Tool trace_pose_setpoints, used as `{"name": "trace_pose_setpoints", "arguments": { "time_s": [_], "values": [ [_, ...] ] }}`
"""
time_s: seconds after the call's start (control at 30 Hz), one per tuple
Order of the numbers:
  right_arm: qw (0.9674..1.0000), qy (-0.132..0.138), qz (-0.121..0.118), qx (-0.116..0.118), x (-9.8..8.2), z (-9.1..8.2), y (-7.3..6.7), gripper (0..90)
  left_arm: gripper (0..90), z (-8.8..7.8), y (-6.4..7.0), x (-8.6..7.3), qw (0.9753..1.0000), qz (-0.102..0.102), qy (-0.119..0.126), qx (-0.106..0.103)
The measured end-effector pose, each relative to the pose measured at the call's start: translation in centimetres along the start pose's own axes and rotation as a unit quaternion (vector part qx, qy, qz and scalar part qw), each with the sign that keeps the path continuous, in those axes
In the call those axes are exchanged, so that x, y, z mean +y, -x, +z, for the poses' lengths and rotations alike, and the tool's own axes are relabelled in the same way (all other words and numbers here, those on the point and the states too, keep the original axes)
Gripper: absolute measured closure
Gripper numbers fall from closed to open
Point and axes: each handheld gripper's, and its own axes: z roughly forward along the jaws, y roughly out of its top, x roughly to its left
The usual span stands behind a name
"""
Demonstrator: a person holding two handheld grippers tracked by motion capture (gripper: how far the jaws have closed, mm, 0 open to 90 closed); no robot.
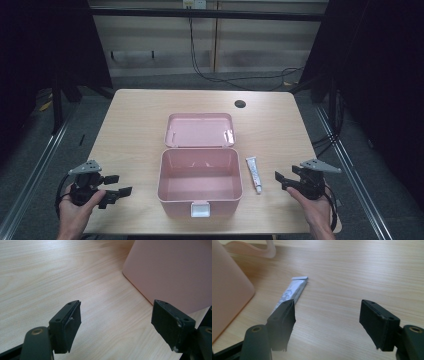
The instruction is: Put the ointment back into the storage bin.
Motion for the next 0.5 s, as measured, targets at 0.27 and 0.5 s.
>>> {"name": "trace_pose_setpoints", "arguments": {
  "time_s": [0.27, 0.5],
  "values": [
    [0.9995, -0.025, 0.006, 0.021, 0.7, -0.6, 0.1, 33.9, 23.8, 0.1, 0.0, 0.0, 1.0000, 0.000, -0.007, -0.001],
    [0.9983, -0.043, 0.019, 0.036, 1.4, -1.0, -0.2, 36.2, 23.8, 0.0, 0.1, 0.0, 0.9999, 0.004, -0.010, 0.000]
  ]
}}
